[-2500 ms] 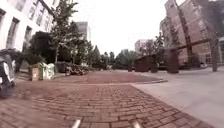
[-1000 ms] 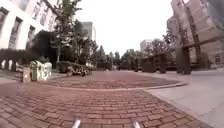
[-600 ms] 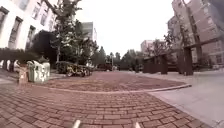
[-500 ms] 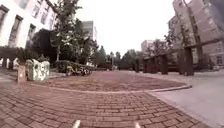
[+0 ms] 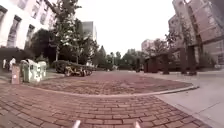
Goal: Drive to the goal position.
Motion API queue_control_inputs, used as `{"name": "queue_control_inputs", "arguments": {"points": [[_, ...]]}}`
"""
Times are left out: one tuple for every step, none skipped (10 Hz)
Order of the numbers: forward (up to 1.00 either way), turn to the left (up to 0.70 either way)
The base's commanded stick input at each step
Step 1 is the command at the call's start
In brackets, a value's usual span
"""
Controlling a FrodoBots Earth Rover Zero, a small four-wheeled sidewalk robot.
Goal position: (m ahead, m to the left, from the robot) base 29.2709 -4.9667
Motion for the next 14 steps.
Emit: {"name": "queue_control_inputs", "arguments": {"points": [[0.70, -0.09], [0.70, 0.00], [0.70, 0.00], [0.70, 0.00], [0.70, 0.00], [0.70, 0.00], [0.70, 0.00], [0.70, -0.03], [0.70, -0.09], [0.70, 0.00], [0.70, 0.00], [0.70, 0.00], [0.70, -0.05], [0.70, -0.10]]}}
